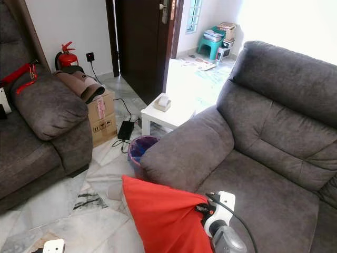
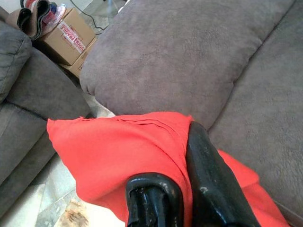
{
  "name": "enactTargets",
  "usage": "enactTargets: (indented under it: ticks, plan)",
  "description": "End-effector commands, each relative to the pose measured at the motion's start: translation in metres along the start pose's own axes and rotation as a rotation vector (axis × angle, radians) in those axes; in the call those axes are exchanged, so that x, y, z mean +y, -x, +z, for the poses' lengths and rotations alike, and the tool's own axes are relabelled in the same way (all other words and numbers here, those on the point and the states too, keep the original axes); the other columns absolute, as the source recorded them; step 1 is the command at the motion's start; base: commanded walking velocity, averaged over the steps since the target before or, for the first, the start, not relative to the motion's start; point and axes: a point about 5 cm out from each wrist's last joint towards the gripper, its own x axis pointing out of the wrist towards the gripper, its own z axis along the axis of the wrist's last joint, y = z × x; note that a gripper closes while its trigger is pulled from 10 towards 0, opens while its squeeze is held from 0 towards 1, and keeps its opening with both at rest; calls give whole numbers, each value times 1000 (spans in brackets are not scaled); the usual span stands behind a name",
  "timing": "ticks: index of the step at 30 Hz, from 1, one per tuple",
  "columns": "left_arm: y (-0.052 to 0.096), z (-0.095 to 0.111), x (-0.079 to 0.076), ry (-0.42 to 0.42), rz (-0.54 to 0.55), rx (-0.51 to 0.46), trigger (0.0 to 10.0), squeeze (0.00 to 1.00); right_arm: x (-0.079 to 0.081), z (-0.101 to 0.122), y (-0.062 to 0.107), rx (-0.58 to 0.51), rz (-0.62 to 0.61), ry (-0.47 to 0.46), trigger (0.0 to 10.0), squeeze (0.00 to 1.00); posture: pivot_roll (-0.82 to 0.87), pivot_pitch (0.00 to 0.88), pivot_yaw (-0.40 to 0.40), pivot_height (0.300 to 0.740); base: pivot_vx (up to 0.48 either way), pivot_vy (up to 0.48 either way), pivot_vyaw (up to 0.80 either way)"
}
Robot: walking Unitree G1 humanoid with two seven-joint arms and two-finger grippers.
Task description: Move the pillow to the sofa from floor
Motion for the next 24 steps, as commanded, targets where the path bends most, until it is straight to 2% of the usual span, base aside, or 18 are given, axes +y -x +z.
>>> enactTargets:
  ticks: [1, 9, 24]
  plan:
    - [-1, 3, -6, -12, -17, -13, 10000, 0, -1, 25, -5, -78, 2, 25, 10000, 0, 143, 0, -121, 740, 0, -352, -756]
    - [1, -7, -4, -17, -21, 25, 10000, 0, 1, 29, -6, -106, -4, 26, 10000, 0, 122, 0, -99, 740, 0, -450, -747]
    - [0, -1, -3, -32, -30, 0, 10000, 0, -1, 23, -5, -95, -31, 29, 10000, 0, 123, 0, -72, 740, 0, -480, 0]
